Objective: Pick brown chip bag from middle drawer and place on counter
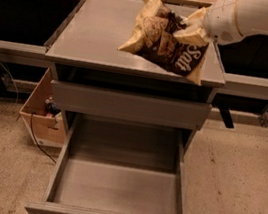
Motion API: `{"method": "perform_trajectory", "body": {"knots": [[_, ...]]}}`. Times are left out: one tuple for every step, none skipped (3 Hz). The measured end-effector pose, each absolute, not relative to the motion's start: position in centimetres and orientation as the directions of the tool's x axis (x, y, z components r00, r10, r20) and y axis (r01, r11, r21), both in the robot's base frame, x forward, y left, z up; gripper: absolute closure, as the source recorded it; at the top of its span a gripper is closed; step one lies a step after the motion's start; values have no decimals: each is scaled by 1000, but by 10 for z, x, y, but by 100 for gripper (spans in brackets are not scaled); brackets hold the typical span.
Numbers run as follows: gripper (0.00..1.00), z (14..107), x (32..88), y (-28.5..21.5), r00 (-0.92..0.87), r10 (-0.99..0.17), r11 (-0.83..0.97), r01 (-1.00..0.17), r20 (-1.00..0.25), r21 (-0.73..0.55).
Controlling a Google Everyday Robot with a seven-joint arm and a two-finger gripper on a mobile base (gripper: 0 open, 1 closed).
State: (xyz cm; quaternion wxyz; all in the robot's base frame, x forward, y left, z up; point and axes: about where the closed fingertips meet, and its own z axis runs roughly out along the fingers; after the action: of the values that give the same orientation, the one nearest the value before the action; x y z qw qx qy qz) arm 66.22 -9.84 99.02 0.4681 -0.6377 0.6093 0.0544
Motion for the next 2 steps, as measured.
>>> {"method": "perform_trajectory", "body": {"knots": [[100, 1012, 698, -78, 330, -691, 160, -798, -643, -582], [100, 1007, 738, -55, 385, -661, 154, -771, -644, -618]]}}
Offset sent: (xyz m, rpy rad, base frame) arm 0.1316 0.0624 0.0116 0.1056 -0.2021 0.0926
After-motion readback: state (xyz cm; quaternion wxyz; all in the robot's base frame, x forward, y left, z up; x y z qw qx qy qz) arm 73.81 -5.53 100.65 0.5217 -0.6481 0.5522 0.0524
